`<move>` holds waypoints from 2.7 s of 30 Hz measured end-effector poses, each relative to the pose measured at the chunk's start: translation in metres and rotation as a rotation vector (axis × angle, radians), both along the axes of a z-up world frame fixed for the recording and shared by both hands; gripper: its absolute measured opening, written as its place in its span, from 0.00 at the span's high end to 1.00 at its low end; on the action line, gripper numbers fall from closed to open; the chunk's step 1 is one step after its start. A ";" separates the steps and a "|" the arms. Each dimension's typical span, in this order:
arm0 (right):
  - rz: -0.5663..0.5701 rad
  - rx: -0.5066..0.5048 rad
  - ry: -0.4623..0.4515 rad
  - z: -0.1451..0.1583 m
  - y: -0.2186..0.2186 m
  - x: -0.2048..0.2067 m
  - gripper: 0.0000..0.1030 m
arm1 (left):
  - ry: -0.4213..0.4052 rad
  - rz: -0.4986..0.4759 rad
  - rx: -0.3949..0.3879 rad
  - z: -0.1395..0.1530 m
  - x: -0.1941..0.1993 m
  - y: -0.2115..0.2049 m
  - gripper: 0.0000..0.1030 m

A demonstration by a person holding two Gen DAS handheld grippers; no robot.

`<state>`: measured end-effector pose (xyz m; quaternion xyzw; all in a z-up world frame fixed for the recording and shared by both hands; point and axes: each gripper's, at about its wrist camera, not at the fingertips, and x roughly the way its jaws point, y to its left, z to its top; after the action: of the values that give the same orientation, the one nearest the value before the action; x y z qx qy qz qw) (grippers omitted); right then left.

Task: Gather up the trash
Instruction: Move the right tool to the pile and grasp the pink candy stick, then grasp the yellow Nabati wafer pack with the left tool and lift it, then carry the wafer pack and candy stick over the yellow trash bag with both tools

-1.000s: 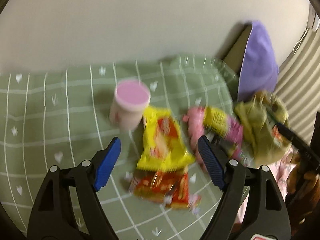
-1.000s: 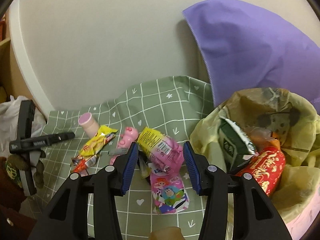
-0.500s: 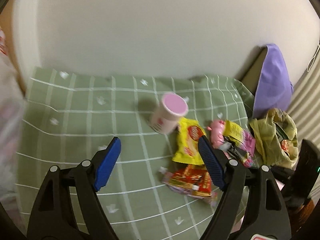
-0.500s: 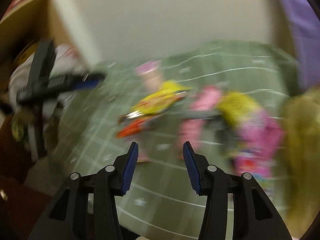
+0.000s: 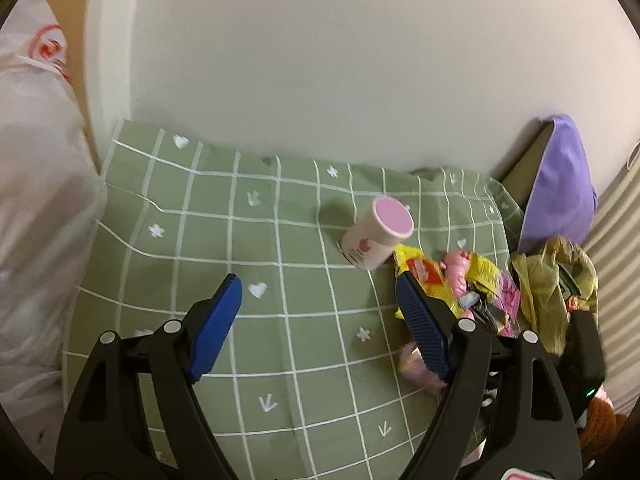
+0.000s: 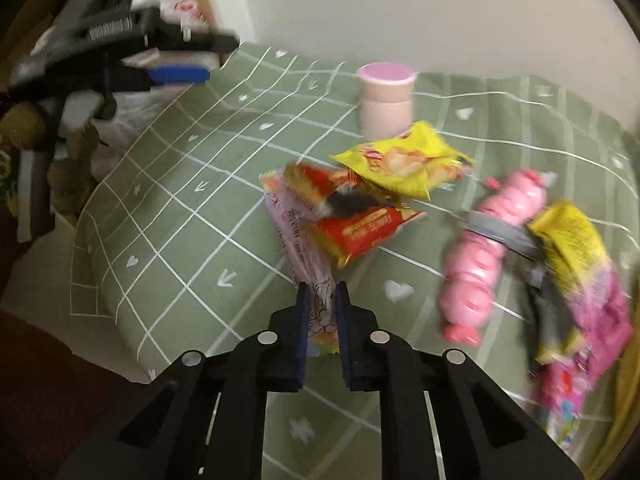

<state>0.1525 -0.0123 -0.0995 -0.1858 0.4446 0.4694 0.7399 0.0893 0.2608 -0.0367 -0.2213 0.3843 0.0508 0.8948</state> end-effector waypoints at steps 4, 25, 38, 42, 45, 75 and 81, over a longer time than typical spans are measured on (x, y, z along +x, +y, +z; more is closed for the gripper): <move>-0.087 0.074 0.000 0.020 -0.035 0.008 0.89 | 0.034 -0.048 -0.028 -0.016 0.010 -0.014 0.27; -0.531 0.128 -0.135 0.075 -0.151 0.028 0.89 | 0.146 -0.176 -0.069 -0.043 0.115 -0.089 0.43; -0.609 0.155 -0.200 0.102 -0.172 0.025 0.89 | 0.142 -0.186 -0.088 -0.041 0.124 -0.105 0.88; -0.630 0.206 -0.207 0.118 -0.171 0.036 0.89 | 0.027 -0.216 -0.012 0.001 0.119 -0.110 0.88; -0.634 0.222 -0.224 0.127 -0.163 0.043 0.89 | -0.050 -0.246 0.038 0.032 0.120 -0.115 0.88; -0.973 0.102 -0.397 0.207 -0.238 0.101 0.89 | -0.256 -0.852 0.045 0.159 0.194 -0.257 0.88; -1.005 0.080 -0.402 0.206 -0.253 0.100 0.89 | -0.255 -0.959 0.045 0.155 0.197 -0.297 0.88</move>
<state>0.2525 -0.2656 0.1063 -0.0081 0.3100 0.0294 0.9503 0.2864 -0.0362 0.1187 -0.0046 0.3290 -0.3858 0.8619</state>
